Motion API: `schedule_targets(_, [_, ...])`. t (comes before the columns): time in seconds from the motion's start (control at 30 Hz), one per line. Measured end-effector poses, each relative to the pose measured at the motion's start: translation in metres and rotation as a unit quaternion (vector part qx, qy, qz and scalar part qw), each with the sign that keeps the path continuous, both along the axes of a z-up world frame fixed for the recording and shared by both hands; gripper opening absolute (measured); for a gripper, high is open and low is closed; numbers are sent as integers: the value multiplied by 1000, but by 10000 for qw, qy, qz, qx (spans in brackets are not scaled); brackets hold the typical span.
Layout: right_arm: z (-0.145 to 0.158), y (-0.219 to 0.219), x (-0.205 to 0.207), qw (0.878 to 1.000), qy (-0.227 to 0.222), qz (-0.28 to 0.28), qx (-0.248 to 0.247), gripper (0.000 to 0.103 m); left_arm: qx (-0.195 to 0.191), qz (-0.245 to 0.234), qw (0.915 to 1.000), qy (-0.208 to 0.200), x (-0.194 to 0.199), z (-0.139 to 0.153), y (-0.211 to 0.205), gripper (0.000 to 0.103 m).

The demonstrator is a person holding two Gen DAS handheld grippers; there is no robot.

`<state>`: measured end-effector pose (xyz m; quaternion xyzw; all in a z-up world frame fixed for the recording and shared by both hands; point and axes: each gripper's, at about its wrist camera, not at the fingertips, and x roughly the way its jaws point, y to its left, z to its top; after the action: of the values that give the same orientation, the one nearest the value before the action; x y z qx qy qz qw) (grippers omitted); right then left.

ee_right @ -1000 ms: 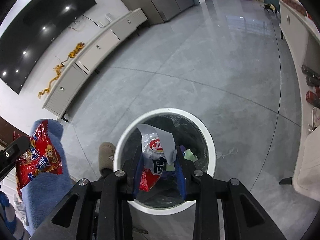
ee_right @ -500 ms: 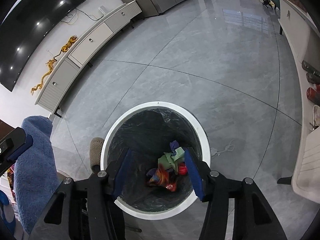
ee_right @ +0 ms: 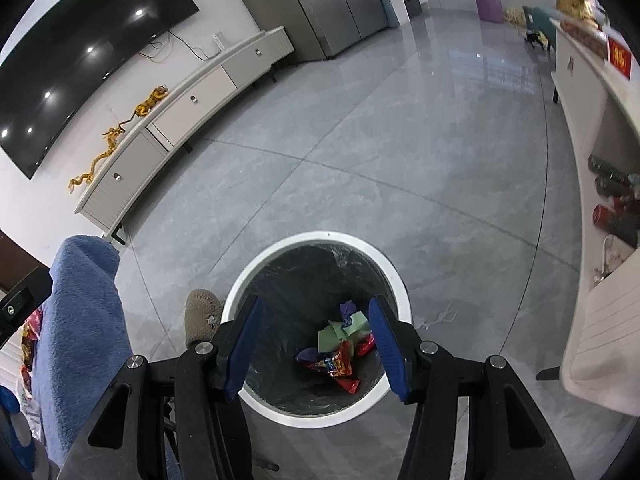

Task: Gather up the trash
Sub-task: 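Carry both bags over the black bin and open both tools to drop them, then move both tools back over the remaining trash on the rug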

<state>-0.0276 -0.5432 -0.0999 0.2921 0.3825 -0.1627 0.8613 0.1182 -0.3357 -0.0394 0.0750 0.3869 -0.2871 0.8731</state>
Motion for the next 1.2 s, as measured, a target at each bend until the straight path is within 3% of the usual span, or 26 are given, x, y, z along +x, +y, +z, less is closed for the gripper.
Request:
schedule_targets(0.3, [46, 36, -12, 9972, -254, 224, -663, 55, -131, 324, 9980, -523, -27, 33, 52, 53])
schedule_targets(0.67, [96, 93, -14, 9897, -561, 587, -1175, 62, -475, 805, 9923, -812, -51, 57, 139, 60])
schedule_targets(0.9, [120, 138, -5, 9826, -700, 979, -1418, 62, -732, 1206, 9857, -924, -63, 66, 211, 60])
schedule_targets(1.2, [142, 217, 19, 9669, -997, 1865, -1426, 68, -698, 1815, 9751, -1067, -76, 68, 327, 60])
